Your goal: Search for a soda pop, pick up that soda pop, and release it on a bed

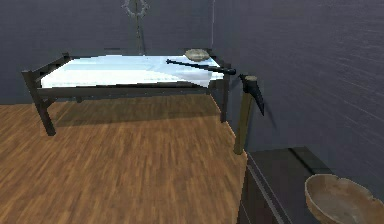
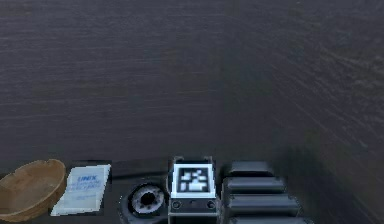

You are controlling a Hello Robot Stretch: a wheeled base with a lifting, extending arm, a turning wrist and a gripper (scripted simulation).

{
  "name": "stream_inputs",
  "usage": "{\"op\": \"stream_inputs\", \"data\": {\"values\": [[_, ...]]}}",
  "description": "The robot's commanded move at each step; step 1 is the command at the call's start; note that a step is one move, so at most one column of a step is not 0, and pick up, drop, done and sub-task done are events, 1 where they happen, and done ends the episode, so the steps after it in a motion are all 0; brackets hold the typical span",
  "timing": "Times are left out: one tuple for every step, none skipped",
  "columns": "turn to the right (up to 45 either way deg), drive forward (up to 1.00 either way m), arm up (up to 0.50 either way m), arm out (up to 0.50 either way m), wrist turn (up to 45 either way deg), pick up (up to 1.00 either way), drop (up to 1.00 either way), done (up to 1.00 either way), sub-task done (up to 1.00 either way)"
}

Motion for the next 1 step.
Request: {"op": "stream_inputs", "data": {"values": [[-45.0,0.0,0.0,0.0,0.0,0.0,0.0,0.0,0.0]]}}
